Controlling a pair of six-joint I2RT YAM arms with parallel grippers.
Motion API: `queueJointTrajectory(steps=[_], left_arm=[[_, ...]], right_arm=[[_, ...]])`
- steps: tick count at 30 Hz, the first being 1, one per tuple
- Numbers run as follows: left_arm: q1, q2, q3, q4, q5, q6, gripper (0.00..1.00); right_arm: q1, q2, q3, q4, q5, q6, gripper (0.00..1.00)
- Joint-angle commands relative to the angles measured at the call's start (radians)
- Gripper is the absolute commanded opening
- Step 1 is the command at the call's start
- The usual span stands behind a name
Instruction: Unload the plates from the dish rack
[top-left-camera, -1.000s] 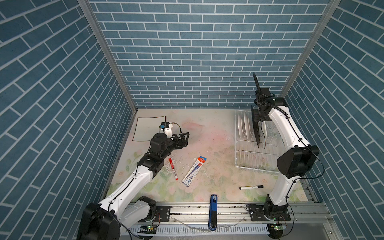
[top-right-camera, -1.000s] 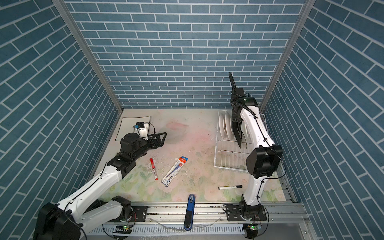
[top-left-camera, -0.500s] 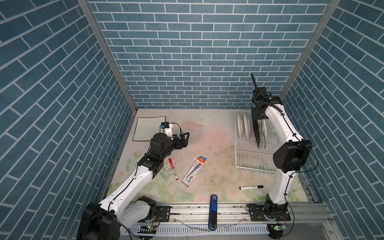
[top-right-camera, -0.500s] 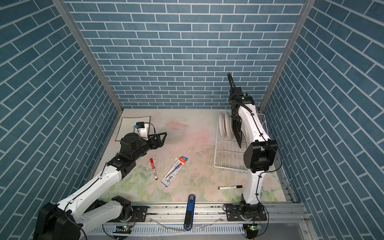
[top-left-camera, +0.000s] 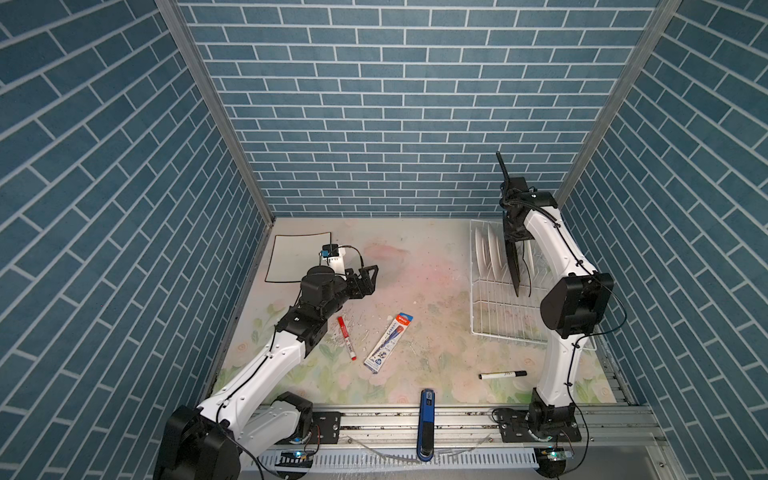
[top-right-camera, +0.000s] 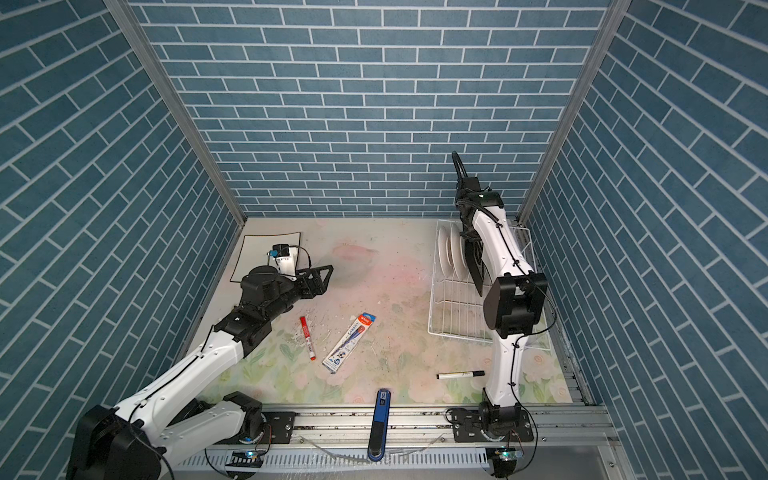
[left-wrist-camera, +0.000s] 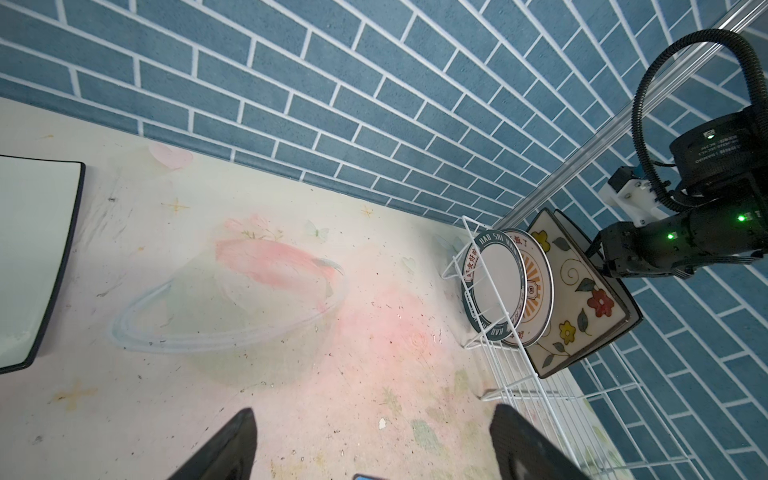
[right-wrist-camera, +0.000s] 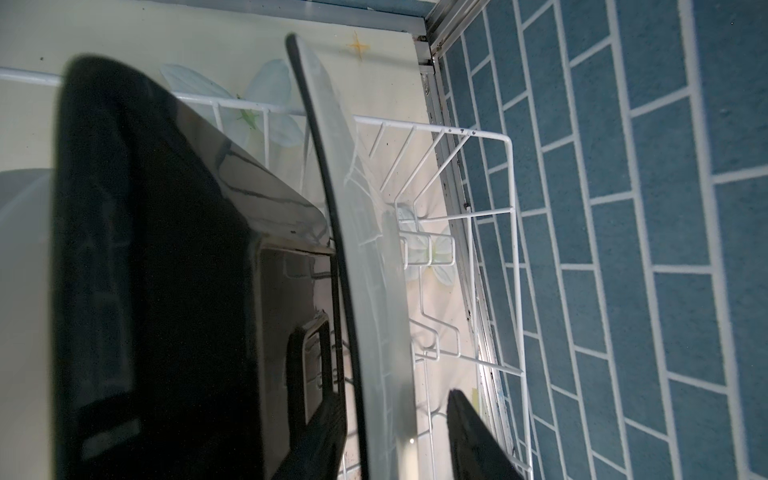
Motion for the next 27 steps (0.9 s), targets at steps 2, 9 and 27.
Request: queueJointTrajectory(steps=[2, 9, 27], left_arm=[[-0.006, -0.001, 0.022, -0.012, -0.005, 0.020, 0.90], [-0.006, -0.004, 0.022, -0.014, -0.005, 0.017, 0.90], [-0.007, -0.007, 0.017, -0.014, -0.010, 0.018, 0.90]], right_arm=[[-0.009, 0.024, 0.048, -0.029, 0.022, -0.023, 0.40], [-0.009, 0.034, 0.042, -0.027, 0.032, -0.023, 0.39], [-0.009, 0.034, 0.025, -0.026, 0.035, -0.026, 0.24]])
